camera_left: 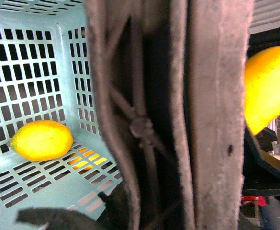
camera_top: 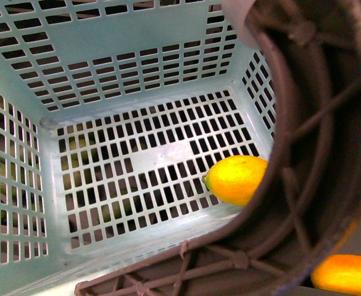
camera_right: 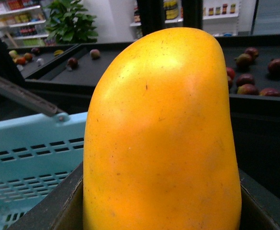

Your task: Pick lemon and mango into basket

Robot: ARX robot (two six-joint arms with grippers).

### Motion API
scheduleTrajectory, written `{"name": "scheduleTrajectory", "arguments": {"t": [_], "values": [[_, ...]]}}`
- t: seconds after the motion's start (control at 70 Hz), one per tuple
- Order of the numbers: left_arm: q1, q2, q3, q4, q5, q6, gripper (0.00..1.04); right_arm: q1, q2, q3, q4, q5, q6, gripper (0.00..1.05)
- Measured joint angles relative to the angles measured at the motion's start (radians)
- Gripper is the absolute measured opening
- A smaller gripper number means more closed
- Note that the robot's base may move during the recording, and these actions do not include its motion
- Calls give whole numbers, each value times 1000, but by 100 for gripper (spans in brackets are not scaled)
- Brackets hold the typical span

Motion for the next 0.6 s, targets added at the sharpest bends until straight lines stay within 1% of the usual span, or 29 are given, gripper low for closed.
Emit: {"name": "scheduleTrajectory", "arguments": {"t": [0.014,0.157,0.271,0.329,0.343,0.414,0.429,0.514,0.543,0.6], "values": [[0,0,0,0,0,0,14,16,17,8,-4,24,-7,63],[0,0,0,0,0,0,14,82,106,40,-26,149,-35,63],[0,0,0,0,-1,0,14,113,160,51,-31,183,-35,63],[0,0,0,0,-2,1,14,126,174,55,-32,188,-35,69],[0,0,0,0,-2,1,14,130,180,58,-33,191,-34,73],[0,0,0,0,-2,0,14,140,185,66,-34,200,-34,82],[0,0,0,0,-1,0,14,142,185,69,-34,206,-34,85],[0,0,0,0,1,0,14,145,182,77,-35,221,-28,96],[0,0,0,0,1,0,14,145,180,77,-37,229,-25,98],[0,0,0,0,2,0,14,144,168,77,-47,252,-22,96]]}}
